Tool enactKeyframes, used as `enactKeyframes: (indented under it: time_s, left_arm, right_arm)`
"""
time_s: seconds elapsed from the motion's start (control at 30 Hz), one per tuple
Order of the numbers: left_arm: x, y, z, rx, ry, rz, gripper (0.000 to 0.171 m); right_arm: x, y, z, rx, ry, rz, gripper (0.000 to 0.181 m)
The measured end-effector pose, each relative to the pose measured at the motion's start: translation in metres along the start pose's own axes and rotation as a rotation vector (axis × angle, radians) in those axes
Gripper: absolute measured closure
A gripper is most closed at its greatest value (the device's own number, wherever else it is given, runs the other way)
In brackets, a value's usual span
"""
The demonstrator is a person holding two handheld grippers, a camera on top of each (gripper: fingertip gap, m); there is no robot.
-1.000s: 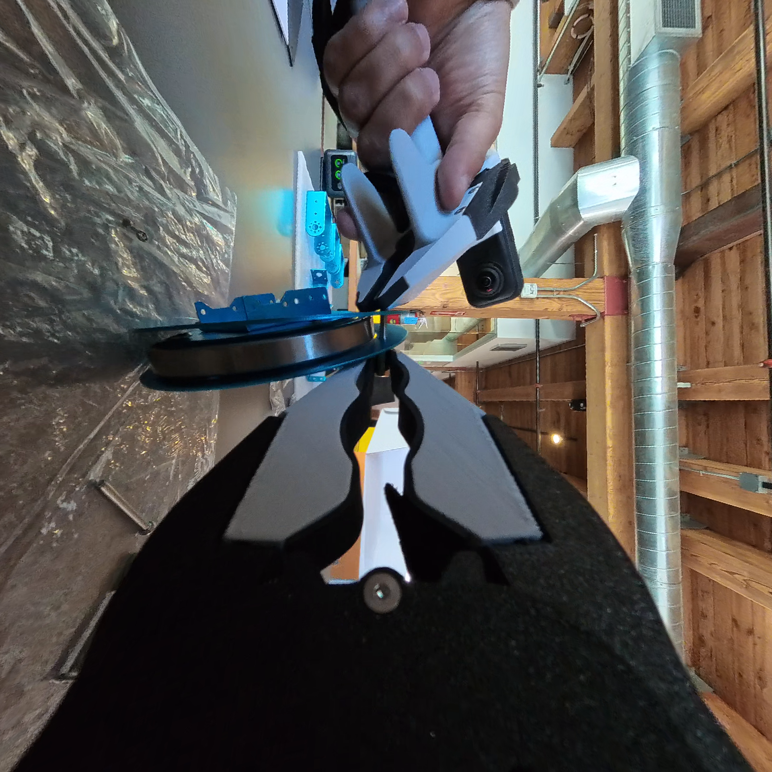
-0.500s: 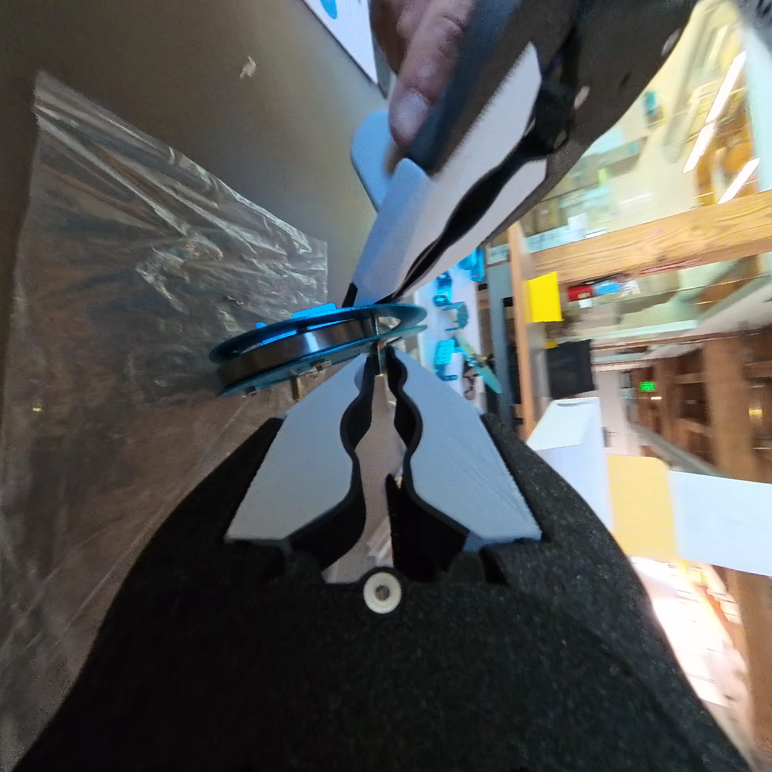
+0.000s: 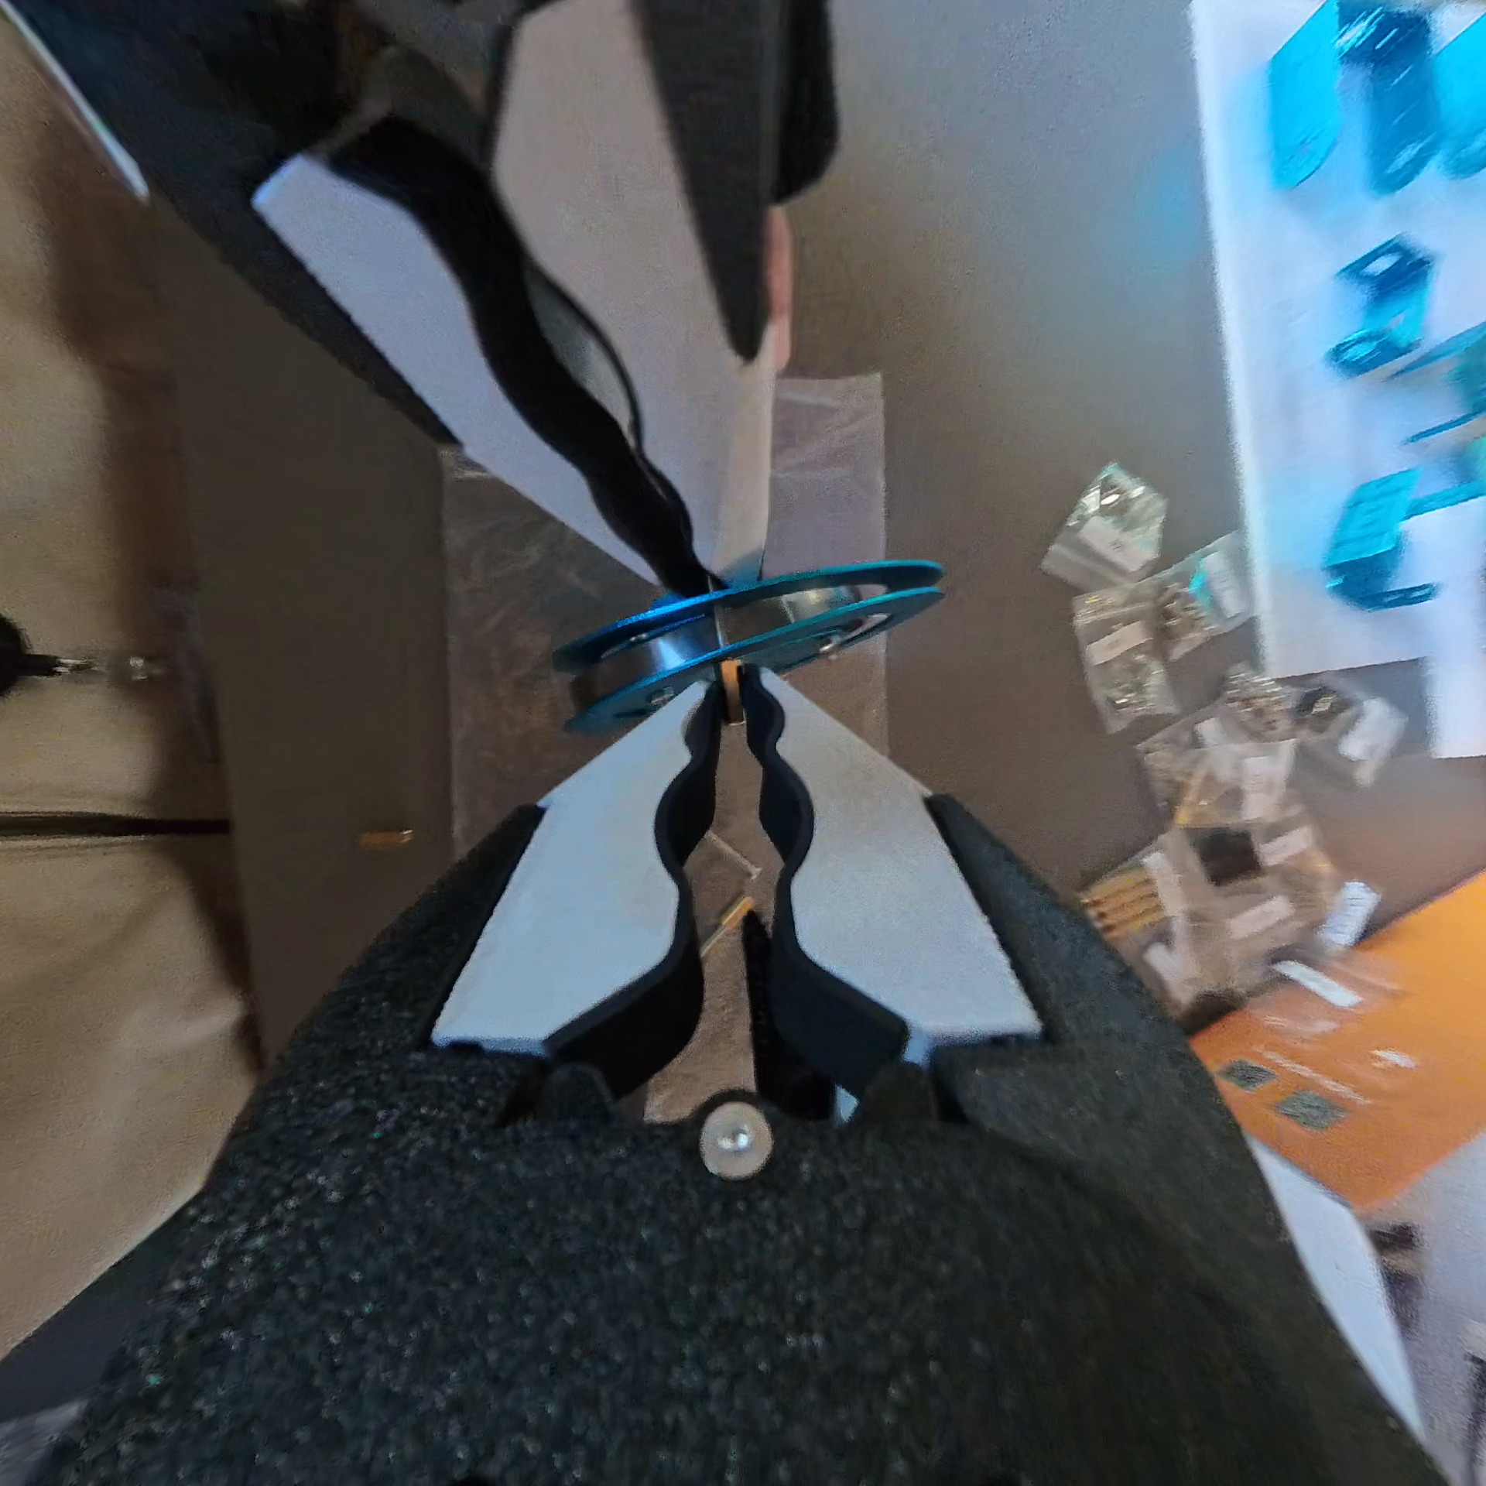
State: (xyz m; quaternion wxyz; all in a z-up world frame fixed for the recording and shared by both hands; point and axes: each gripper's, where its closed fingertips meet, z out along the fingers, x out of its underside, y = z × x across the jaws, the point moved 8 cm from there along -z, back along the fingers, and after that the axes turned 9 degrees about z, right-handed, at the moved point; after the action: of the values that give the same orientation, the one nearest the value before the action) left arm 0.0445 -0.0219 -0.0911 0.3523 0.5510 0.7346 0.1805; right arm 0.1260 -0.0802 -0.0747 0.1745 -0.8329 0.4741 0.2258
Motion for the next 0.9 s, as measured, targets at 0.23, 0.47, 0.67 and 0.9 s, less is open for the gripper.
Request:
enactKeyframes:
  time_s: [0.23, 0.47, 0.67, 0.9]
  left_arm:
    - [-0.003, -0.015, 0.003, -0.257, 0.104, 0.239, 0.170]
    - [0.006, -0.023, 0.012, -0.483, 0.133, 0.416, 0.170]
    - [0.011, -0.031, 0.019, -0.672, 0.079, 0.525, 0.170]
    - [0.014, -0.029, 0.023, -0.714, 0.040, 0.474, 0.170]
  right_arm:
    - [-0.005, -0.020, 0.005, -0.319, 0.153, 0.283, 0.177]
    - [0.000, -0.044, 0.020, -0.707, 0.228, 0.610, 0.177]
    - [0.017, -0.057, 0.040, -1.132, 0.302, 0.928, 0.176]
    - [0.026, -0.061, 0.048, -1.288, 0.259, 1.065, 0.176]
